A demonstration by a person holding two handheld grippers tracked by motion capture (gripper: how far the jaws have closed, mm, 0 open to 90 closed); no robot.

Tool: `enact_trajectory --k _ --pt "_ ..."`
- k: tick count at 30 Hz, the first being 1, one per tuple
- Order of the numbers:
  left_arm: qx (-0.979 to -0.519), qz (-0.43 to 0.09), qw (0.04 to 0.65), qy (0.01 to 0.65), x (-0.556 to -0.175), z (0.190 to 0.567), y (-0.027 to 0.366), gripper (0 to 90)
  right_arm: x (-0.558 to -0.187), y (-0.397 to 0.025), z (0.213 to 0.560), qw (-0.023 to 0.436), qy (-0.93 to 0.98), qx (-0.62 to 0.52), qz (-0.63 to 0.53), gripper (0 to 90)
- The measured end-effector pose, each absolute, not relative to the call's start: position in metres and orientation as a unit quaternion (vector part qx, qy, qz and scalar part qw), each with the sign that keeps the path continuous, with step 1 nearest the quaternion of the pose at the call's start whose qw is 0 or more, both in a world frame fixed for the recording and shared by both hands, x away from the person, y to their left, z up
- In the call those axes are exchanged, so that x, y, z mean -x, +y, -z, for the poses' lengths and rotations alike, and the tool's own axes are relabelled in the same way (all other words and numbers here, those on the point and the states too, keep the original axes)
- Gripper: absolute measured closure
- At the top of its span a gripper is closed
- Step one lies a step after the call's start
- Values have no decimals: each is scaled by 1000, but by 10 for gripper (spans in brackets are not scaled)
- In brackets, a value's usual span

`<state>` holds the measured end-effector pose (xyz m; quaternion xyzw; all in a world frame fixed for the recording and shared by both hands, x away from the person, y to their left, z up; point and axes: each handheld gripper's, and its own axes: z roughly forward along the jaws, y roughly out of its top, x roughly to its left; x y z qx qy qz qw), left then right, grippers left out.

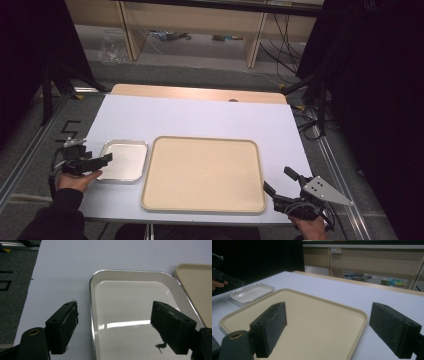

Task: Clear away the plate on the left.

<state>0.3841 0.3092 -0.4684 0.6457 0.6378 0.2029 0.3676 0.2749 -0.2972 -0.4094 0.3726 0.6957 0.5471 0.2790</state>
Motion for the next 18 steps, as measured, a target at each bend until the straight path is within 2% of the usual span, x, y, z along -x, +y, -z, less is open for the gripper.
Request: enact_trajectory --k 1,4,7,8,9,11,12,14,16,18 --pt "-646 -203 368 638 -384 468 309 226 -273 -295 410 268 689 -386 -552 151" --pt "-661 -190 349 637 -388 472 318 254 -274 -296 410 276 693 -374 -551 151" --pt "-663 -182 342 641 -391 476 321 352 -275 -296 410 278 695 -365 -554 151" --pt "-658 -180 344 646 -392 477 322 352 -275 -296 410 278 695 -365 -554 151" --pt "-660 -182 346 641 -392 477 324 456 -275 -296 410 279 697 -368 -549 151" --pt "-660 -181 350 639 -394 479 326 482 -275 -297 410 280 696 -369 -549 152" --pt "-665 -166 336 646 -395 480 325 543 -275 -295 411 268 689 -368 -563 152" --pt "-669 -164 341 639 -397 484 325 594 -276 -294 411 273 687 -367 -565 152" --pt "-670 -159 333 644 -397 483 324 633 -275 -296 410 280 694 -366 -554 151" --pt "-670 -159 334 644 -398 484 324 665 -275 -294 411 268 687 -367 -566 151"
